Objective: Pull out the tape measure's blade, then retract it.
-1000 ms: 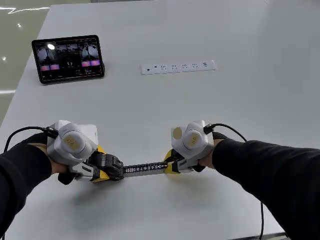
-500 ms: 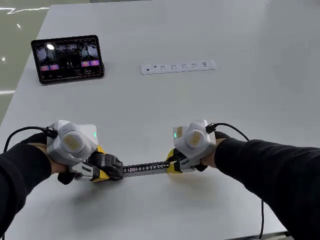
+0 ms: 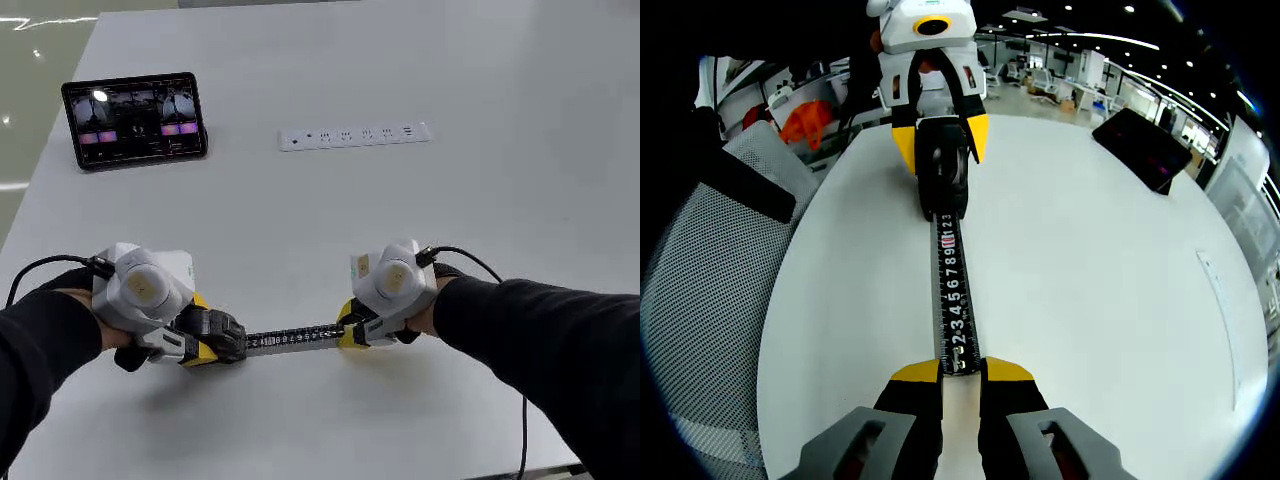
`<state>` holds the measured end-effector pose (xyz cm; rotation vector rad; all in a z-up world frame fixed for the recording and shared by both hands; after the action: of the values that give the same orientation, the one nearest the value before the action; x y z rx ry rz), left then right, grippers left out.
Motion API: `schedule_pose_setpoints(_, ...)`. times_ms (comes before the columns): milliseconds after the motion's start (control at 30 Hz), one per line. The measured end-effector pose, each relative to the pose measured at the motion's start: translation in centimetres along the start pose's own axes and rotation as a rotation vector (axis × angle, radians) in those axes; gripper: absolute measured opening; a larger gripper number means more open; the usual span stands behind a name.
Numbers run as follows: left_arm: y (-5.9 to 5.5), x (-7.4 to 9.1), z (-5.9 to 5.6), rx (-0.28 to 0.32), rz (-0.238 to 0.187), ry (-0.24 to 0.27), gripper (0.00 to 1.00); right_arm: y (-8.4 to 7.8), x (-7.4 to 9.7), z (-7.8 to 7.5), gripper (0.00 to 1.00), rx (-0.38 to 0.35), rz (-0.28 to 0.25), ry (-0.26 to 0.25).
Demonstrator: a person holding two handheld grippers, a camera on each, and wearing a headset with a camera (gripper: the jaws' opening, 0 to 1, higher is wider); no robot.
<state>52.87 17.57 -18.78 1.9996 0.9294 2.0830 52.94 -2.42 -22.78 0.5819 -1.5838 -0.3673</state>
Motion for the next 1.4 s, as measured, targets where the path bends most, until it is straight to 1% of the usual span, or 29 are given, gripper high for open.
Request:
schedule_pose_setpoints(433,-0.2,-0.1,0.3,-0.001,0.000,0.000,0.30,-0.5,0.3,0.0,0.09,-0.010,0.002,-0.001)
schedule_pose_setpoints(1400,-0.1,-0.1,0.2,0.000,0.000,0.001,0.30,-1.8,1.2,0.1,0.09,-0.025,0.011,-0.008)
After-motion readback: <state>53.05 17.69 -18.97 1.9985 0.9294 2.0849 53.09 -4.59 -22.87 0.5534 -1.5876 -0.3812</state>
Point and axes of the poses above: the centre of the closed fingertips' face, and the gripper's own axes: x roughly backward along the fingers, z roughly to its left, y roughly out of its top, the point moved 5 cm from there along x, roughly backward along the fingers, and after that the axes turned 12 degrees about x, right-handed, at the moved point
